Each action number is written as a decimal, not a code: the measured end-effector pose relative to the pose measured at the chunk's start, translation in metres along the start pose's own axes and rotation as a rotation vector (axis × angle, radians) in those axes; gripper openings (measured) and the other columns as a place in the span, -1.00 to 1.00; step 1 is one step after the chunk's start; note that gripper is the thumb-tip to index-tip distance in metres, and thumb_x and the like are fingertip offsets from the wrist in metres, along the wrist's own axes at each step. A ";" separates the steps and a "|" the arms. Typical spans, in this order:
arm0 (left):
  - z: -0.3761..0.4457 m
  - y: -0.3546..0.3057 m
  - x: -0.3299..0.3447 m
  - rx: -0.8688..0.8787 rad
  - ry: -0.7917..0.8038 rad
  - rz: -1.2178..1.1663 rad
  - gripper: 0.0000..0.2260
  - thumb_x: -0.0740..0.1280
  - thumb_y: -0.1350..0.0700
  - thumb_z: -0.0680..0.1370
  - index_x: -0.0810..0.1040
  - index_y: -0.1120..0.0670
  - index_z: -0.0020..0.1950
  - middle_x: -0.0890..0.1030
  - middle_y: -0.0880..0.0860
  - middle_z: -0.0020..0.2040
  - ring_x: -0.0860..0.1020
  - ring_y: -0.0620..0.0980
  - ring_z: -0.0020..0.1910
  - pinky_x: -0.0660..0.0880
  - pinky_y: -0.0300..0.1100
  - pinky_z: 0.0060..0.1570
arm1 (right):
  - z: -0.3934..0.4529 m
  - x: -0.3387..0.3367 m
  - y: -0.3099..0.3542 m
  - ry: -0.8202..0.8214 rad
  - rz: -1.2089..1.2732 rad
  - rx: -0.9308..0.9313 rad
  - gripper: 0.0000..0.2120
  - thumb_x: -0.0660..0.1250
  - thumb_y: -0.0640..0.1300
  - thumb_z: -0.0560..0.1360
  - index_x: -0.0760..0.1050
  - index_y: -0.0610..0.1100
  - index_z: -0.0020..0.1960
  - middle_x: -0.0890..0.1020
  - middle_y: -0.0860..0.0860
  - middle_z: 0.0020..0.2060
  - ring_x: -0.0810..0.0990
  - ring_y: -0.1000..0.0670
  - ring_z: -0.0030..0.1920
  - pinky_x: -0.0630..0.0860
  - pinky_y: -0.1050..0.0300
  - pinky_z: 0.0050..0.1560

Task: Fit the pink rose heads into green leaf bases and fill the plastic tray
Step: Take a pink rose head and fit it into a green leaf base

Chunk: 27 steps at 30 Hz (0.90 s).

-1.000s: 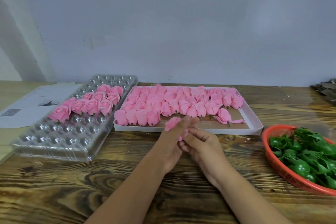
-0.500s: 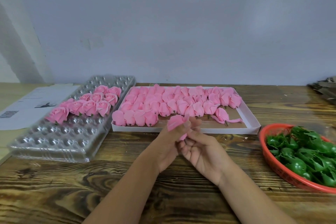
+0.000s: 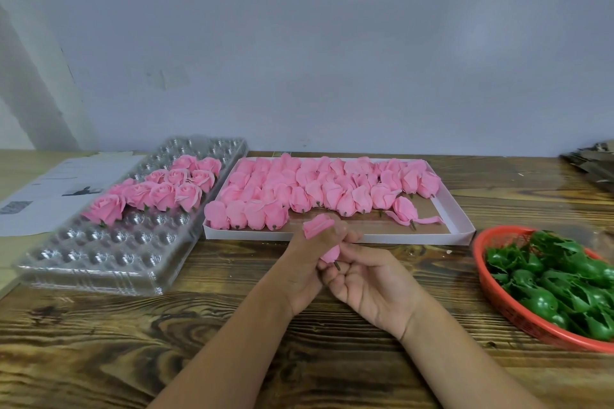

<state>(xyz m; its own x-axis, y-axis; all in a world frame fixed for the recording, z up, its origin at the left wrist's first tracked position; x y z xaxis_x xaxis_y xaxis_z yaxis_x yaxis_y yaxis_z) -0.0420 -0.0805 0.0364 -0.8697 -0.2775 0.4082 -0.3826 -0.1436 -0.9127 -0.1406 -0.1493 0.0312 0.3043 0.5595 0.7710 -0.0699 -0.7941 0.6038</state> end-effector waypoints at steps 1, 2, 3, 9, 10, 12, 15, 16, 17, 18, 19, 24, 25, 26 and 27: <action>0.000 -0.001 0.001 0.017 -0.010 -0.010 -0.71 0.65 -0.12 0.25 0.68 -0.01 -0.20 0.70 0.03 -0.08 0.58 0.04 0.04 0.37 0.13 0.31 | 0.000 0.001 0.000 -0.007 -0.004 0.000 -0.77 0.48 -0.22 0.35 0.66 -0.32 -0.03 0.61 -0.22 -0.21 0.63 -0.03 -0.31 0.62 0.24 -0.29; 0.000 -0.001 0.001 0.032 -0.018 -0.029 -0.79 0.61 -0.06 0.29 0.68 -0.03 -0.19 0.68 0.00 -0.14 0.59 0.00 0.01 0.42 0.08 0.27 | 0.000 0.001 -0.001 -0.015 -0.006 0.000 -0.77 0.49 -0.22 0.33 0.66 -0.31 -0.05 0.61 -0.22 -0.21 0.62 -0.03 -0.31 0.61 0.25 -0.31; 0.001 -0.001 0.001 0.040 -0.034 -0.055 -0.82 0.58 -0.02 0.31 0.70 -0.05 -0.15 0.67 -0.01 -0.18 0.62 -0.04 -0.02 0.51 0.00 0.20 | 0.000 0.001 -0.001 -0.021 -0.005 -0.001 -0.79 0.49 -0.23 0.34 0.66 -0.30 -0.06 0.62 -0.21 -0.22 0.62 -0.03 -0.32 0.61 0.25 -0.31; 0.005 0.003 -0.003 0.071 -0.109 -0.110 -0.70 0.58 0.01 0.35 0.66 -0.03 0.05 0.66 0.00 -0.21 0.65 -0.08 -0.15 0.62 -0.18 -0.07 | 0.001 0.001 -0.002 -0.086 -0.074 -0.025 -0.81 0.40 -0.14 0.45 0.65 -0.26 -0.04 0.64 -0.21 -0.23 0.64 -0.03 -0.30 0.63 0.23 -0.27; 0.006 0.005 -0.004 0.077 -0.129 -0.108 -0.73 0.58 0.02 0.38 0.67 -0.03 0.05 0.66 0.00 -0.21 0.65 -0.08 -0.18 0.62 -0.20 -0.10 | 0.001 0.001 -0.002 -0.120 -0.133 -0.053 -0.79 0.41 -0.09 0.44 0.67 -0.23 -0.06 0.65 -0.20 -0.23 0.65 -0.03 -0.29 0.64 0.22 -0.26; 0.009 0.006 -0.006 0.094 -0.184 -0.104 -0.71 0.54 0.03 0.42 0.63 0.01 0.11 0.64 0.00 -0.22 0.63 -0.10 -0.22 0.61 -0.23 -0.15 | 0.002 0.002 -0.003 -0.187 -0.275 -0.144 -0.77 0.41 -0.02 0.44 0.69 -0.18 -0.09 0.66 -0.20 -0.20 0.67 -0.04 -0.24 0.64 0.18 -0.20; 0.011 0.006 -0.009 0.117 -0.204 -0.097 -0.70 0.55 -0.01 0.39 0.63 0.00 0.08 0.62 0.00 -0.20 0.60 -0.08 -0.23 0.60 -0.23 -0.20 | 0.001 0.005 -0.005 -0.235 -0.453 -0.294 -0.81 0.45 -0.01 0.46 0.70 -0.14 -0.10 0.69 -0.19 -0.14 0.66 -0.05 -0.13 0.63 0.15 -0.07; 0.011 0.007 -0.010 0.115 -0.208 -0.087 -0.70 0.56 -0.02 0.38 0.64 -0.01 0.06 0.62 0.00 -0.19 0.60 -0.07 -0.23 0.60 -0.22 -0.22 | 0.001 0.005 -0.006 -0.250 -0.497 -0.329 -0.80 0.47 0.00 0.43 0.71 -0.14 -0.09 0.70 -0.19 -0.13 0.66 -0.05 -0.12 0.63 0.15 -0.05; 0.011 0.007 -0.010 0.107 -0.217 -0.081 -0.68 0.57 -0.03 0.36 0.63 -0.01 0.06 0.63 0.01 -0.18 0.60 -0.05 -0.23 0.60 -0.21 -0.24 | 0.001 0.006 -0.007 -0.265 -0.524 -0.355 -0.77 0.49 0.02 0.39 0.71 -0.13 -0.09 0.71 -0.19 -0.13 0.66 -0.05 -0.13 0.63 0.16 -0.04; 0.011 0.008 -0.010 0.095 -0.227 -0.084 -0.64 0.58 -0.03 0.35 0.63 0.00 0.09 0.63 0.01 -0.17 0.61 -0.03 -0.23 0.60 -0.21 -0.26 | 0.001 0.006 -0.007 -0.273 -0.536 -0.373 -0.76 0.50 0.02 0.36 0.71 -0.13 -0.09 0.71 -0.19 -0.15 0.66 -0.04 -0.15 0.63 0.17 -0.05; 0.012 0.009 -0.009 0.084 -0.234 -0.091 -0.61 0.58 -0.02 0.35 0.62 0.01 0.13 0.64 0.02 -0.16 0.61 -0.02 -0.22 0.60 -0.20 -0.26 | 0.001 0.006 -0.008 -0.268 -0.532 -0.385 -0.76 0.49 0.00 0.35 0.72 -0.15 -0.10 0.71 -0.19 -0.17 0.65 -0.03 -0.17 0.63 0.18 -0.06; 0.011 0.005 -0.006 0.064 -0.140 -0.124 -0.17 0.72 -0.12 0.15 0.53 0.04 0.34 0.68 0.02 -0.07 0.65 -0.07 -0.09 0.60 -0.18 -0.06 | 0.001 0.004 -0.004 -0.202 -0.314 -0.347 -0.77 0.46 -0.08 0.37 0.69 -0.25 -0.11 0.65 -0.17 -0.22 0.62 0.01 -0.24 0.62 0.22 -0.14; 0.010 0.004 -0.005 0.055 -0.113 -0.122 -0.11 0.72 -0.15 0.13 0.50 0.05 0.39 0.68 0.02 -0.03 0.65 -0.07 -0.04 0.59 -0.17 -0.01 | 0.000 0.004 -0.003 -0.186 -0.263 -0.331 -0.79 0.45 -0.10 0.38 0.69 -0.25 -0.12 0.64 -0.17 -0.23 0.61 0.01 -0.25 0.62 0.21 -0.15; 0.010 0.003 -0.005 0.046 -0.091 -0.108 -0.07 0.71 -0.17 0.13 0.47 0.05 0.42 0.69 0.03 0.00 0.65 -0.06 0.00 0.59 -0.16 0.02 | 0.000 0.005 -0.003 -0.163 -0.226 -0.315 -0.82 0.44 -0.12 0.40 0.69 -0.23 -0.13 0.63 -0.16 -0.24 0.61 0.01 -0.25 0.63 0.21 -0.16; 0.009 0.003 -0.004 0.038 -0.071 -0.094 -0.07 0.70 -0.19 0.15 0.46 0.06 0.43 0.69 0.02 0.03 0.66 -0.06 0.04 0.59 -0.17 0.06 | -0.001 0.006 -0.003 -0.138 -0.202 -0.299 -0.85 0.42 -0.13 0.42 0.69 -0.21 -0.14 0.63 -0.15 -0.24 0.60 0.01 -0.25 0.63 0.21 -0.16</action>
<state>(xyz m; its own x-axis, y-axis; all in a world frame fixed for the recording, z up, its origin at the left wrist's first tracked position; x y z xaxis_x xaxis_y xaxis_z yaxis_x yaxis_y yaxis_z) -0.0366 -0.0883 0.0317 -0.8055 -0.3277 0.4937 -0.4484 -0.2074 -0.8694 -0.1397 -0.1437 0.0343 0.4642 0.6441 0.6080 -0.2633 -0.5550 0.7891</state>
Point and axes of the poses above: each hand's wrist, its own z-axis towards the middle knuckle, its own x-axis out of the palm, y = z × x, the point moved 2 cm from there along z, towards the middle knuckle
